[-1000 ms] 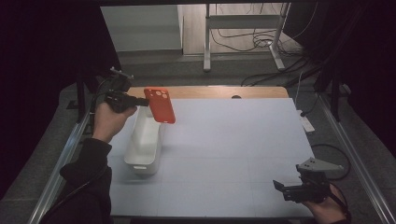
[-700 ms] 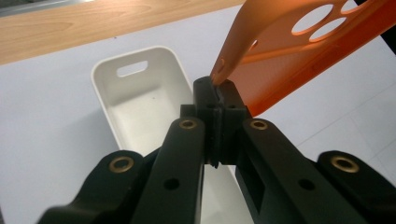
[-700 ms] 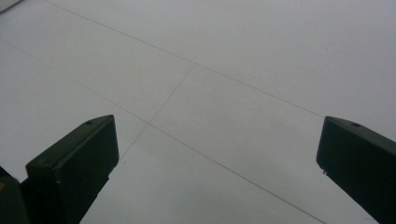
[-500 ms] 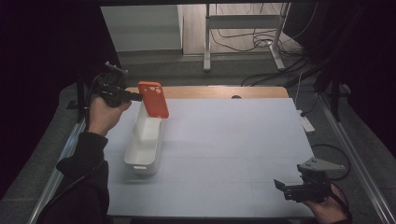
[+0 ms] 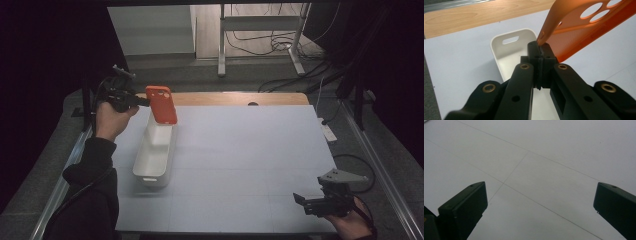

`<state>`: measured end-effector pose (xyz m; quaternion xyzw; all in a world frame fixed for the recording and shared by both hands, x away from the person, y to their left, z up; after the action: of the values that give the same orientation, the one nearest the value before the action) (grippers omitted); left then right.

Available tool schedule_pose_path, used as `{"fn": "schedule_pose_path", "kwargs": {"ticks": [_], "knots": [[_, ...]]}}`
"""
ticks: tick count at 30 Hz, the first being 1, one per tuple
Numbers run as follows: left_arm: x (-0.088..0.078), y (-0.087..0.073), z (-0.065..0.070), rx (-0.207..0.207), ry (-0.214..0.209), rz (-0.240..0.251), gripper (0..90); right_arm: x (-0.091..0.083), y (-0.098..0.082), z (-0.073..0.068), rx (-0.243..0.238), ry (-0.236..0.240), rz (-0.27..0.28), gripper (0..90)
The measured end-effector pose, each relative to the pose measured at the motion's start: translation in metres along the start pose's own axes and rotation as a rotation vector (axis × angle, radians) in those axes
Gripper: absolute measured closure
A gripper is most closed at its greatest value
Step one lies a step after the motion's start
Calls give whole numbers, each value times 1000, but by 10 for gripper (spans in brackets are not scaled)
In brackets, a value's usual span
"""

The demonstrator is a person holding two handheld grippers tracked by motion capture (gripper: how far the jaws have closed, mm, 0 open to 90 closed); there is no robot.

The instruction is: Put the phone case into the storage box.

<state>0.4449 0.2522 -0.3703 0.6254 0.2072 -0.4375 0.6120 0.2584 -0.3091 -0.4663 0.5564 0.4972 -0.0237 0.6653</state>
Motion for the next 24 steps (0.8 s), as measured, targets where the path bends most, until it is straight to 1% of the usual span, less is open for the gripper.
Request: {"fn": "schedule_pose_path", "kwargs": {"ticks": [7,12,14,19,20,21,24], "knots": [[6,2,-8,-21,9,4,892,1,0,0,-2,3,-5,0],[12,1,-17,-39,25,8,892,1,0,0,-3,5,-7,0],[14,1,-18,-42,25,8,892,1,0,0,-4,6,-8,0],[24,-1,-22,-44,29,-5,892,2,0,-1,-3,9,-11,0],[27,-1,-23,-51,29,-8,892,2,0,-1,-4,9,-12,0],[27,-1,-23,-51,29,-8,892,2,0,-1,-4,9,-12,0],[35,-2,-24,-54,31,-18,892,2,0,-1,-5,9,-18,0]]}}
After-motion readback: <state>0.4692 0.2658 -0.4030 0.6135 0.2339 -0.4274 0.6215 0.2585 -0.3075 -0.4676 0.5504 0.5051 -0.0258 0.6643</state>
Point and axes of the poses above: each handheld gripper's, and its own axes: x roughly forward along the jaws, y roughly out of its top, z roughly to its right, the point moved 3 cm from there along x, roughly forward along the jaws, and after that the axes turned 8 degrees about y, right-handed, at the moved point
